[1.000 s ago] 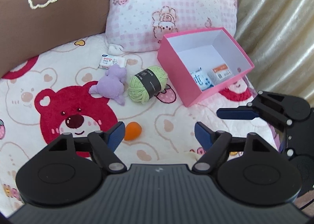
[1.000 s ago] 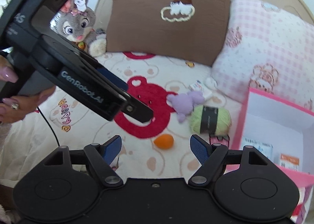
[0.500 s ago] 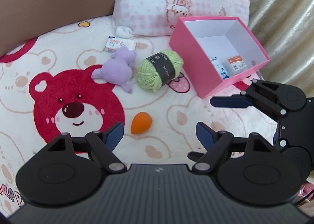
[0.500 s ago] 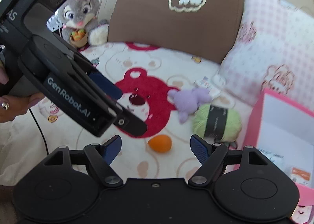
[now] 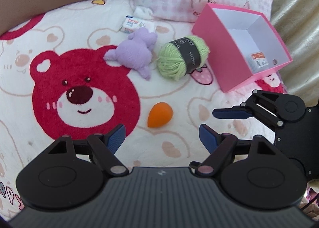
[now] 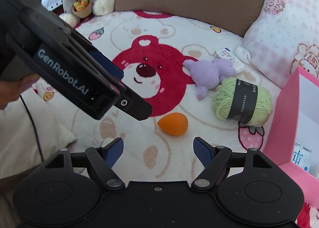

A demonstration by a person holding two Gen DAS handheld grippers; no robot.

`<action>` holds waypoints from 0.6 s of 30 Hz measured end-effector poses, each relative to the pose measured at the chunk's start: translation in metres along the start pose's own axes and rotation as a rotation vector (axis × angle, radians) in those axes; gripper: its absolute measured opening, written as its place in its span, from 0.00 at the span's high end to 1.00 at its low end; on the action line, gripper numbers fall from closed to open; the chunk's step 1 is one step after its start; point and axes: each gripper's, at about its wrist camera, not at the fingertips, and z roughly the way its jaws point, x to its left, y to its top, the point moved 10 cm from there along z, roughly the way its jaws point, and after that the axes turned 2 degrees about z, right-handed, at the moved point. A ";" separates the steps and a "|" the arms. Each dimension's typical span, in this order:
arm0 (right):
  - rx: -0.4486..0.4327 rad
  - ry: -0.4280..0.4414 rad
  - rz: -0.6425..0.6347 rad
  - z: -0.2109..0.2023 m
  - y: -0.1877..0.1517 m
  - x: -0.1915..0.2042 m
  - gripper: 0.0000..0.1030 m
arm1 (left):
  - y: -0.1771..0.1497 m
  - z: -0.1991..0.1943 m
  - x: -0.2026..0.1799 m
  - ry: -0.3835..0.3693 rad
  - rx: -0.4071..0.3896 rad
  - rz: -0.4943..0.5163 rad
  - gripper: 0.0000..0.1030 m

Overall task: Organize objects
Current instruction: 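Lower the left gripper around the orange makeup sponge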

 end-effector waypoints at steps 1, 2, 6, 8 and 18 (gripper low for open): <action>0.003 -0.007 -0.013 0.004 -0.001 0.000 0.22 | -0.001 0.003 0.002 0.004 -0.001 -0.001 0.22; 0.007 -0.012 -0.025 0.007 -0.002 0.000 0.22 | -0.002 0.005 0.004 0.006 -0.001 -0.003 0.22; 0.010 -0.007 -0.028 0.019 -0.001 -0.001 0.22 | -0.004 0.015 0.010 -0.002 -0.005 -0.015 0.22; 0.005 -0.008 -0.034 0.024 0.001 -0.001 0.22 | -0.005 0.019 0.012 -0.010 -0.008 -0.018 0.23; 0.012 0.001 -0.027 0.051 0.005 -0.004 0.22 | -0.007 0.040 0.024 -0.058 -0.041 -0.051 0.24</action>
